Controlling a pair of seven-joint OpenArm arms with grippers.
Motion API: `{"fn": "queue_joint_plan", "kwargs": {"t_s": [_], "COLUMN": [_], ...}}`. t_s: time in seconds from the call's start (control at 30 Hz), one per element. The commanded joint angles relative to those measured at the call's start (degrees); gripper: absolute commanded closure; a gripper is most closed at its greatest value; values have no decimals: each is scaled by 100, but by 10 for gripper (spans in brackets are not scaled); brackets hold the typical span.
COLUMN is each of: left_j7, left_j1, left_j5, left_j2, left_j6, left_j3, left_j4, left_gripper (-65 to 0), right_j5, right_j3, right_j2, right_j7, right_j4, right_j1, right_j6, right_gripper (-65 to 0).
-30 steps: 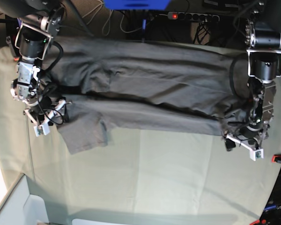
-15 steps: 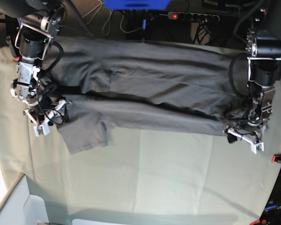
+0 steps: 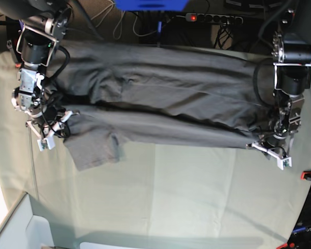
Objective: Layout the t-shirt on the table in an organized manner, then fold the t-shirt properly
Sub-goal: 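Drag the folded t-shirt with both grippers toward the robot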
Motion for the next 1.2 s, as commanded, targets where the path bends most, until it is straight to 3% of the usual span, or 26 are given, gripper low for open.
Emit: {"fn": "queue_joint_plan", "kwargs": {"t_s": [0.0,0.13,0.3,0.47,0.63,1.03,1.17], "left_j7": [-137,-120,-49,672,724,689,716], "left_j1": [-170,-178,-134,-187,-152,208,578], "left_j5": [-23,-32,-23,-23,-32,-76,-76], "left_j2": [-82,-82,-82,-82,-73,-117,-91], "left_j6": [15,6,23,23,23,-3,-21], "left_j3": [-19,-45,-28,-54,-36,-89,-564], "left_j4": [113,210,1168,1801,2223,2311,2759], "left_gripper": [0,0,0,0,0,0,0], "right_j5": [78,78,87,87,87,114,114], "right_j3": [12,56,65,56,65,65,73], "right_j2": [63,63,45,36,71,-359,-465], "right_j7": [31,31,22,-461,-593,-558,-558], "right_j4": [70,114,589,967,1143,2998,3534], "right_j1": [112,156,349,657,780,-530,-1040], "right_j6": [80,80,80,84,84,84,84], "right_gripper": [-19,0,0,0,0,0,0]}}
